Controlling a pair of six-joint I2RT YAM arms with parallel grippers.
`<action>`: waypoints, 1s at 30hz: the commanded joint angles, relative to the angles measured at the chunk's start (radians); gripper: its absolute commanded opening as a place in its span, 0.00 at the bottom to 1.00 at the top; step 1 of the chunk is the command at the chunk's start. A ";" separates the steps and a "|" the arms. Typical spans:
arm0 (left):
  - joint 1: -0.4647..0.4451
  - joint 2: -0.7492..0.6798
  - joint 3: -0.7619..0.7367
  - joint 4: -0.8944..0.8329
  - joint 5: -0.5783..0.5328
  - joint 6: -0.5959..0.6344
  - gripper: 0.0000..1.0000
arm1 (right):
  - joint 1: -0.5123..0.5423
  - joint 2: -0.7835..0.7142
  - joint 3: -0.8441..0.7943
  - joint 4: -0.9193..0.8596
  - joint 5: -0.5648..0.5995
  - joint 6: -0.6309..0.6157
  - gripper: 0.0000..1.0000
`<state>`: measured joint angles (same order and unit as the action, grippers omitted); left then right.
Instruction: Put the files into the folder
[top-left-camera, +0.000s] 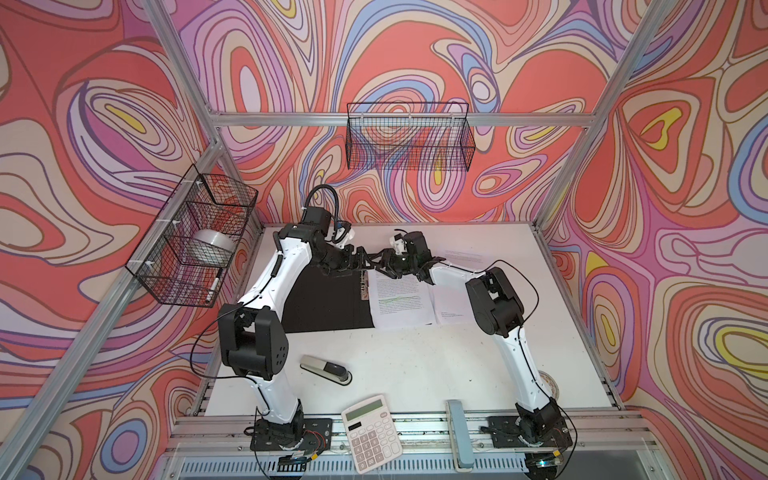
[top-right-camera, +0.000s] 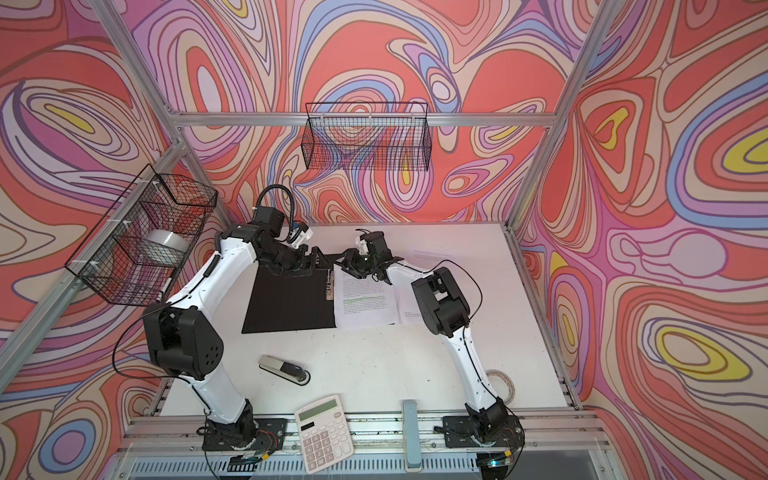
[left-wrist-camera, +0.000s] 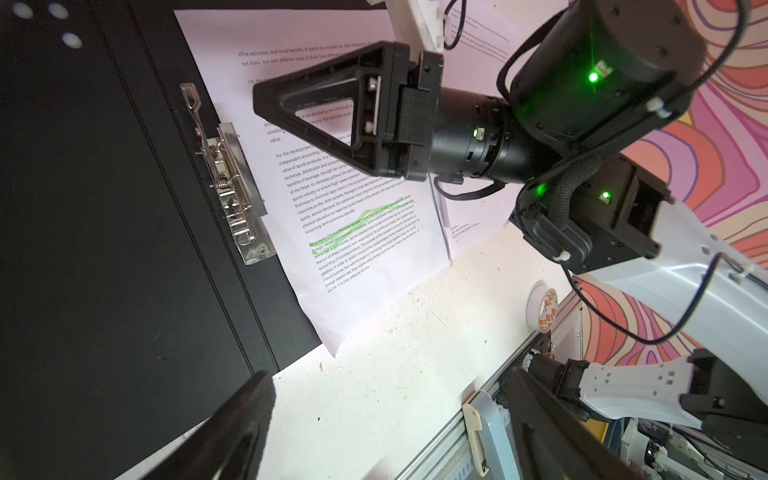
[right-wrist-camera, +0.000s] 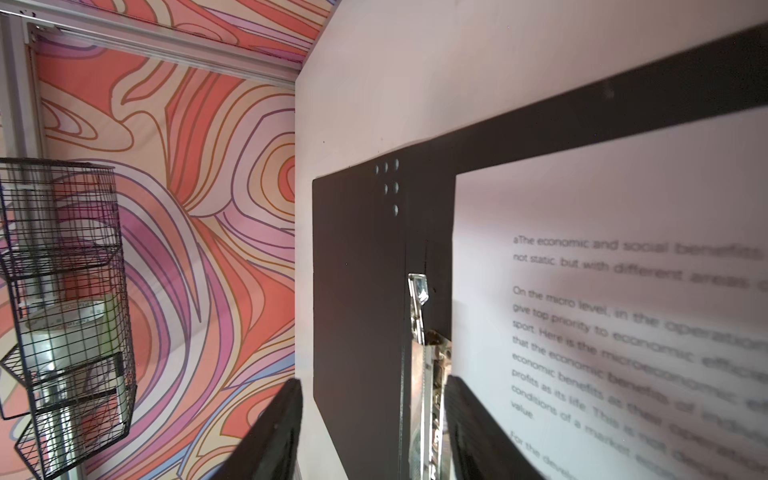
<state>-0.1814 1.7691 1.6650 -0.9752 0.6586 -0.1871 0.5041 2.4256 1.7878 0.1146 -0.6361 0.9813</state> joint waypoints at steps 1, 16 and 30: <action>-0.048 -0.025 0.016 -0.003 0.015 0.058 0.89 | -0.003 -0.106 -0.006 -0.173 0.136 -0.133 0.63; -0.311 0.236 0.193 -0.050 -0.017 0.058 1.00 | -0.351 -1.002 -0.655 -0.768 0.521 -0.294 0.75; -0.457 0.635 0.537 -0.114 -0.043 -0.138 1.00 | -0.411 -1.200 -0.950 -0.705 0.520 -0.200 0.75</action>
<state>-0.6361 2.3714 2.1574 -1.0409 0.6476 -0.2539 0.0982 1.2652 0.8734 -0.6243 -0.1249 0.7525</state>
